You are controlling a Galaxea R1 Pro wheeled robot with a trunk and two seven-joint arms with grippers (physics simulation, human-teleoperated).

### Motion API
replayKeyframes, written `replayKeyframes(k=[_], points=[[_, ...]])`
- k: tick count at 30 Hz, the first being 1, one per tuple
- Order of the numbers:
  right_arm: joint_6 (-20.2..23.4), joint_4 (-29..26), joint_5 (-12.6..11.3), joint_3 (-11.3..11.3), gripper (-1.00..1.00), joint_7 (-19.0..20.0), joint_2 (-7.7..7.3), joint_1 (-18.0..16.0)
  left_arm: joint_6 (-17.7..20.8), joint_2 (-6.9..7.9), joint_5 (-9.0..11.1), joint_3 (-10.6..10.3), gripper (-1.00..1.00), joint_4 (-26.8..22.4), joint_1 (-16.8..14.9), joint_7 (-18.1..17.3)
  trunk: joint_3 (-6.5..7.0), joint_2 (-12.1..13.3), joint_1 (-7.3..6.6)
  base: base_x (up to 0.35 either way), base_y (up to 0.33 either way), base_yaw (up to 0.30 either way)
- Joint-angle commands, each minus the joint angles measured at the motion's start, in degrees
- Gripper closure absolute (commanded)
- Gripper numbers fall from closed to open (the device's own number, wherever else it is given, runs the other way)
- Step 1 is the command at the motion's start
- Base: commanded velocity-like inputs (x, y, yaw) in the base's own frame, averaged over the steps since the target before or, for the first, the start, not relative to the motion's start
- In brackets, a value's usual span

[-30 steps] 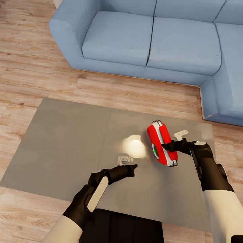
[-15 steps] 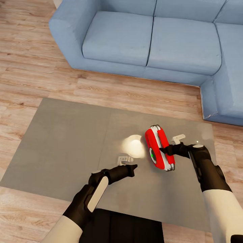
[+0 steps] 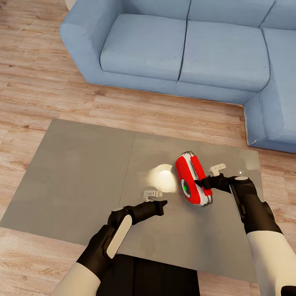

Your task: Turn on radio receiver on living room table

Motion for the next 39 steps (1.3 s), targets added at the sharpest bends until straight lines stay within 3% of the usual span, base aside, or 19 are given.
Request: replayKeyframes(k=[1, 21, 25, 28, 29, 32, 37, 39], points=[[0.0, 0.0, 0.0, 0.0, -1.00, 0.0, 0.02, 0.0, 0.0, 0.00, 0.0, 0.0, 1.00, 0.0, 0.0, 0.0, 0.00, 0.0, 0.00, 0.000, 0.000, 0.000], [0.3, -0.7, 0.2, 0.0, -1.00, 0.4, -0.01, 0.0, 0.0, 0.00, 0.0, 0.0, 1.00, 0.0, 0.0, 0.0, 0.00, 0.0, 0.00, 0.000, 0.000, 0.000], [2.7, -7.9, 0.1, 0.1, -1.00, 3.7, -0.08, 0.0, 0.0, 0.00, -0.1, 0.0, 1.00, 0.0, 0.0, 0.0, 0.00, 0.0, 0.00, 0.000, 0.000, 0.000], [8.4, -14.0, 0.1, 0.1, -1.00, 8.2, -0.24, 0.0, 0.0, 0.00, -0.1, 0.0, 1.00, 0.0, 0.0, 0.0, 0.00, 0.0, 0.00, 0.000, 0.000, 0.000], [13.1, -17.7, 0.2, 0.0, -1.00, 11.3, -0.54, 0.0, 0.0, 0.00, -0.1, 0.0, 1.00, 0.0, 0.0, 0.0, 0.00, 0.0, 0.00, 0.000, 0.000, 0.000], [19.3, -21.7, 0.2, -0.4, -1.00, 16.2, -2.17, 0.0, 0.1, 0.00, -0.2, 0.0, 1.00, -0.2, 0.0, 0.3, 0.00, 0.0, 0.00, 0.000, 0.000, 0.000], [20.5, -22.5, 0.3, -1.4, -1.00, 18.2, -5.34, 0.0, 0.2, 0.00, -0.3, 0.1, 1.00, -0.7, 0.0, 0.5, 0.00, 0.0, 0.00, 0.000, 0.000, 0.000], [20.3, -22.6, 0.4, -2.0, -1.00, 19.1, -8.53, 1.8, 0.3, 0.00, -0.3, 0.1, 1.00, -0.9, 0.0, 0.5, 0.00, 0.0, 0.00, 0.000, 0.000, 0.000]])
